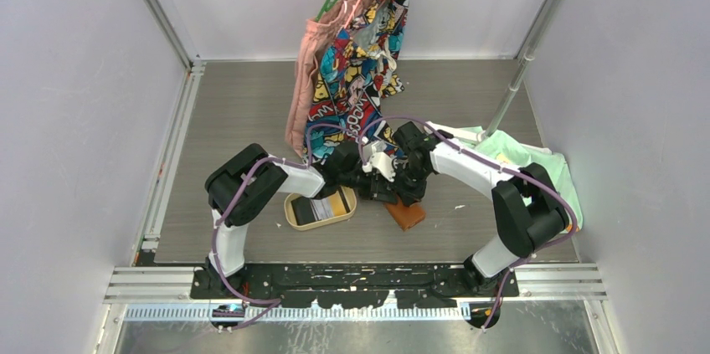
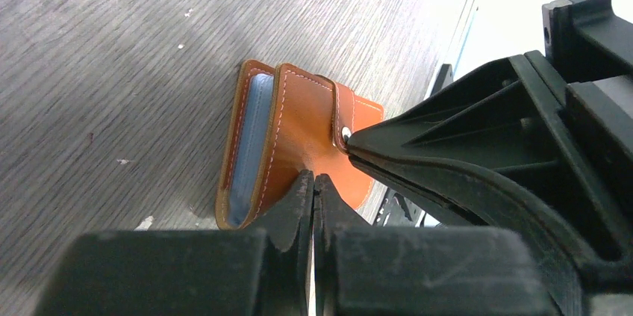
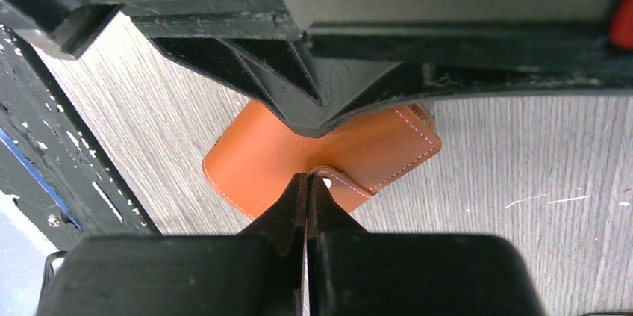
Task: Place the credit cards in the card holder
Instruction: Close the card holder at the center of the board.
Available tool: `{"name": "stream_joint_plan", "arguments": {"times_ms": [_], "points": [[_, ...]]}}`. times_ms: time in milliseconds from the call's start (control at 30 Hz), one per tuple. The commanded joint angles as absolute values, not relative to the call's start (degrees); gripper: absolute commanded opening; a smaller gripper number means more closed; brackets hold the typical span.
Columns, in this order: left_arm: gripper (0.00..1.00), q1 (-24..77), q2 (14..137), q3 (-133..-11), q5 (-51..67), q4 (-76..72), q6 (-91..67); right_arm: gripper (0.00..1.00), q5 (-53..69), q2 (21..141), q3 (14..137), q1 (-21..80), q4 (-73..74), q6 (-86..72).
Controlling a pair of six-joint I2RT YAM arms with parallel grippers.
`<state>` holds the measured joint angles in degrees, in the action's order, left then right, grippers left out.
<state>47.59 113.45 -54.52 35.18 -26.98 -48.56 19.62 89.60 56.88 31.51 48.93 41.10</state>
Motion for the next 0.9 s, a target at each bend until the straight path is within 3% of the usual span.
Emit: {"name": "stream_joint_plan", "arguments": {"times_ms": [0,700,733,867], "points": [[0.00,48.44,111.77,-53.30,32.61,-27.96,-45.04,0.01,19.17,90.80,54.64,33.42,51.73,39.99],[0.00,48.43,110.79,-50.83,33.28,-32.35,-46.40,0.01,14.22,91.63,52.07,35.62,50.28,39.00],[0.01,48.43,110.44,-50.80,33.07,-32.28,-46.45,0.04,14.95,90.72,52.88,35.60,50.00,38.33],[0.07,48.44,108.09,-51.99,31.97,-28.60,-44.29,0.39,21.15,87.37,57.87,32.66,52.50,38.16]]}}
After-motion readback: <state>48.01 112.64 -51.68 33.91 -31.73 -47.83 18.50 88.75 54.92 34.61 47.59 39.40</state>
